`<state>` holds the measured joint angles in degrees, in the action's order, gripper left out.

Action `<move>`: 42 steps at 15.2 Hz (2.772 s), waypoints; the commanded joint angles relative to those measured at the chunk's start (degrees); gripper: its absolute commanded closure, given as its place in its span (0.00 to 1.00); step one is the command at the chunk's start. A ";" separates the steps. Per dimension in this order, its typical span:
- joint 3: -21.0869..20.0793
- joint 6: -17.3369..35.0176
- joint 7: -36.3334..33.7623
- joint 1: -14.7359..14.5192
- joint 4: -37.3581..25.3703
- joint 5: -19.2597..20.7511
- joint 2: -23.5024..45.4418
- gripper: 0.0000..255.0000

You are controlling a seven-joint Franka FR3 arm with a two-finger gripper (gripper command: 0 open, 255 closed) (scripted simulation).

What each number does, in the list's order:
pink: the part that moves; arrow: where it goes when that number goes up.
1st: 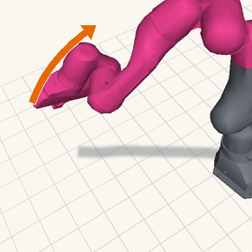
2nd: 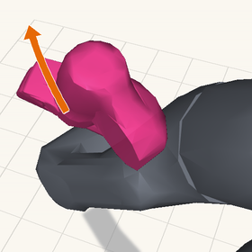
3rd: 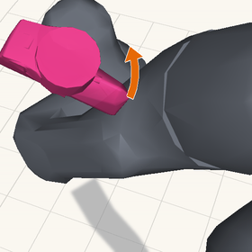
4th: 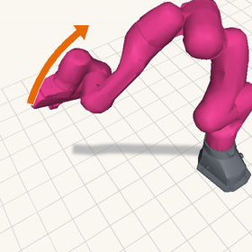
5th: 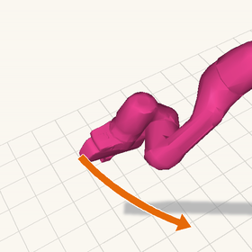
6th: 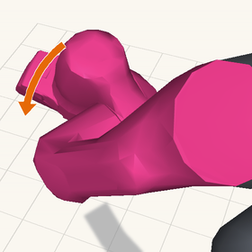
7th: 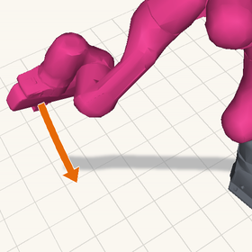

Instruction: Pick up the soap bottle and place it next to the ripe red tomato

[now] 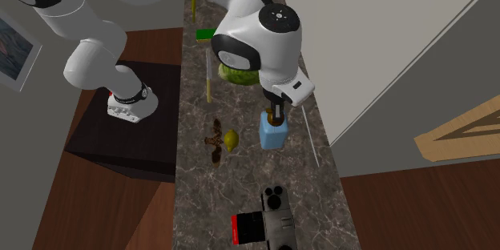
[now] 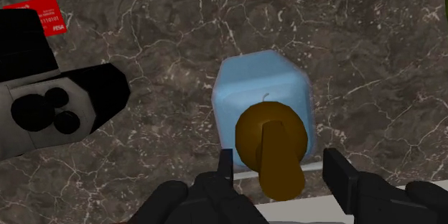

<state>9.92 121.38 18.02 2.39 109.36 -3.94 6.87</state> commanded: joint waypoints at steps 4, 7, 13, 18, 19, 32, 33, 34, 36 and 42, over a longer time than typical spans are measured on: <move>0.00 0.00 0.00 0.00 0.00 0.00 0.00 1.00; 0.00 0.00 0.01 0.00 0.01 0.00 -0.01 1.00; 0.04 -2.89 -0.26 -0.02 -2.07 0.27 -0.84 1.00; 0.07 -6.56 -0.53 -0.03 -5.00 0.52 -1.60 1.00; 0.07 -7.30 -0.57 -0.03 -5.63 0.56 -1.72 1.00; 0.15 -17.21 -1.02 0.05 -15.16 0.81 -2.11 1.00; 0.16 -18.00 -1.04 0.06 -16.02 0.80 -2.04 1.00; 0.17 -18.80 -1.06 0.07 -16.89 0.80 -1.96 1.00; 0.19 -20.40 -1.10 0.11 -18.69 0.77 -1.76 1.00; -2.50 -22.33 -7.16 -3.06 -15.09 2.34 -7.58 1.00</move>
<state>8.03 99.29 12.26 0.02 93.23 -1.94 0.66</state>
